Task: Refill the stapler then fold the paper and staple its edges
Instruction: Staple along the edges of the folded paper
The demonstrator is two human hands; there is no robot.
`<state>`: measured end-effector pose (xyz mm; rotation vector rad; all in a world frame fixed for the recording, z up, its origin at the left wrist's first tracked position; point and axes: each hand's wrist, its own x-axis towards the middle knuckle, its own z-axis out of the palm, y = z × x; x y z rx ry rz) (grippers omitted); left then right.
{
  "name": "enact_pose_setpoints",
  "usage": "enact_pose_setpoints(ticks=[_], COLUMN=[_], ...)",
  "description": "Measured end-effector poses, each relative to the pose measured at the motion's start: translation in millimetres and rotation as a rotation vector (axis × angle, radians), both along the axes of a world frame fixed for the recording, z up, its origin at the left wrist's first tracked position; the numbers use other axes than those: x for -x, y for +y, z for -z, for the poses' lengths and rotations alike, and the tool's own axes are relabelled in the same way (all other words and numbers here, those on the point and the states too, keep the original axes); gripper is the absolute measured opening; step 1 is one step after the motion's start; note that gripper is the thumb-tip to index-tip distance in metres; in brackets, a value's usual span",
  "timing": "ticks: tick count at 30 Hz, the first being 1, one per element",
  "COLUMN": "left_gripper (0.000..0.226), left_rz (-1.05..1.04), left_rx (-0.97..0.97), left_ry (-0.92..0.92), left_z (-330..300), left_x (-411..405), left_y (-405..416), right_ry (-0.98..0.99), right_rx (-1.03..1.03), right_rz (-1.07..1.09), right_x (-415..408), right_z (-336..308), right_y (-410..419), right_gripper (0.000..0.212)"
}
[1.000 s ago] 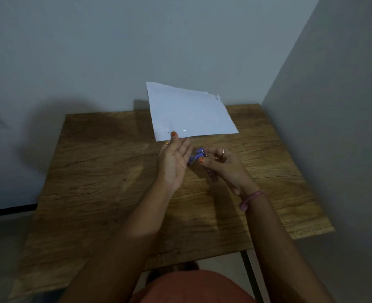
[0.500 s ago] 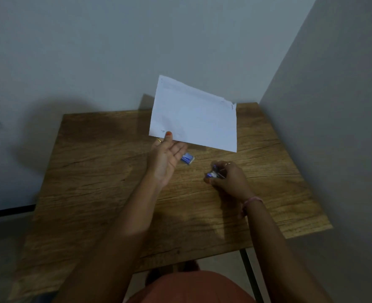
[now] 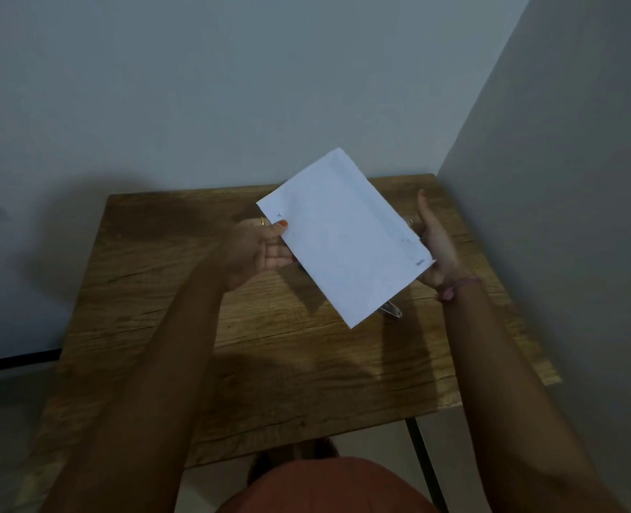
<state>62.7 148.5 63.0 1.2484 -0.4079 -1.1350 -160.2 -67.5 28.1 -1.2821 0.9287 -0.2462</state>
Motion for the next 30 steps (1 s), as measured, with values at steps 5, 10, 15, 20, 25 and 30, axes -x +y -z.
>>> enact_pose_setpoints(ticks=[5,10,15,20,25,30], left_gripper=[0.02,0.032,0.033,0.026,0.021,0.021], left_rz=[0.073,-0.047,-0.082,-0.139,-0.164,-0.165], left_rx=[-0.158,-0.047,-0.049,-0.049,-0.043,-0.078], left_ry=[-0.153,-0.117,-0.169,-0.207,-0.252,-0.26], left_z=[-3,-3,12,14,3,-4], left_x=[-12,-10,4,10,9,6], left_y=[-4,-5,2,1,-1,-2], right_ry=[-0.159,-0.186,-0.306,-0.346,-0.326,-0.329], right_rx=[-0.002,0.034,-0.017,-0.021,-0.016,0.034], right_rz=[-0.312,-0.302,-0.184,-0.195,-0.213,-0.286], right_x=[-34,-44,-47,-45,-47,-44], right_z=[-39,-31,-31,-35,-39,-40], right_y=[9,14,19,19,15,10], right_gripper=[0.05,0.036,0.033,0.032,0.04,0.033])
